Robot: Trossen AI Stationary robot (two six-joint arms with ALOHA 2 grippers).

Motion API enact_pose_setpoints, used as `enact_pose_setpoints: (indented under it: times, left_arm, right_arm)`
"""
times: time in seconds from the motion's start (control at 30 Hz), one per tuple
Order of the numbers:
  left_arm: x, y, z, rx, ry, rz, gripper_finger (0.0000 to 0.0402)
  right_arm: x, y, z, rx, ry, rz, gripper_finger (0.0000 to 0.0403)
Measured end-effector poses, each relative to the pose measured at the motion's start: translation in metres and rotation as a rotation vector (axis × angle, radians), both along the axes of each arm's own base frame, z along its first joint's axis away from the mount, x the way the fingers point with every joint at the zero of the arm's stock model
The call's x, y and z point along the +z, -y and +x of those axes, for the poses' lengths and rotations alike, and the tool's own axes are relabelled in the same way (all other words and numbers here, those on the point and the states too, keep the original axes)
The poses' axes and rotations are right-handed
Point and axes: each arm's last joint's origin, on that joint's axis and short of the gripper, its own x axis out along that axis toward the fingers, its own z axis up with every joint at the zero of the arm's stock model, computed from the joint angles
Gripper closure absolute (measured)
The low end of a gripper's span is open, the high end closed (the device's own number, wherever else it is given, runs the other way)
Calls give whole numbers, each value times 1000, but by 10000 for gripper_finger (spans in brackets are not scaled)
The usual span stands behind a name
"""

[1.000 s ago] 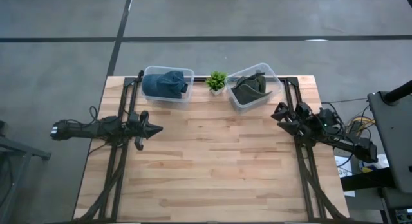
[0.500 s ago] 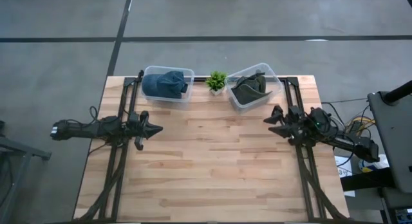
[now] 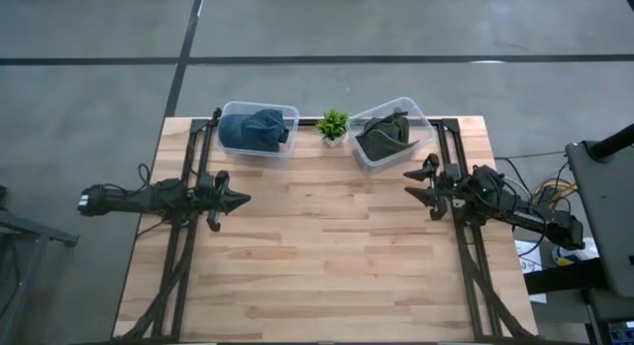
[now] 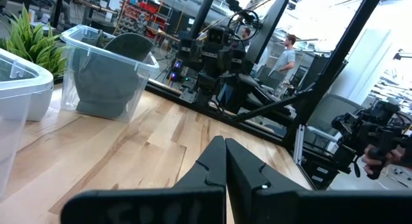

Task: Pick & Place hat
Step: Return to Home Position

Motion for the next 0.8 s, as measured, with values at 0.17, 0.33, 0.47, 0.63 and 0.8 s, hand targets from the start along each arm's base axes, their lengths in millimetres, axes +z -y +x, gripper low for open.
enact_pose_setpoints:
  times: [0.17, 0.33, 0.47, 0.63, 0.8]
  left_arm:
    - [0, 0, 0, 0, 0, 0, 401]
    - [0, 0, 0, 0, 0, 0, 401]
    - [0, 0, 0, 1, 0, 0, 401]
    - [0, 0, 0, 0, 0, 0, 401]
    - [0, 0, 0, 0, 0, 0, 401]
  right_arm:
    - [-6, 0, 1, 6, -60, 16, 184]
    - [-11, -1, 1, 38, -109, 50, 209]
    - [-12, -2, 1, 86, -118, 61, 262]
    - [-13, -5, 2, 123, -141, 58, 361]
    - [-12, -9, 2, 168, -153, 53, 391]
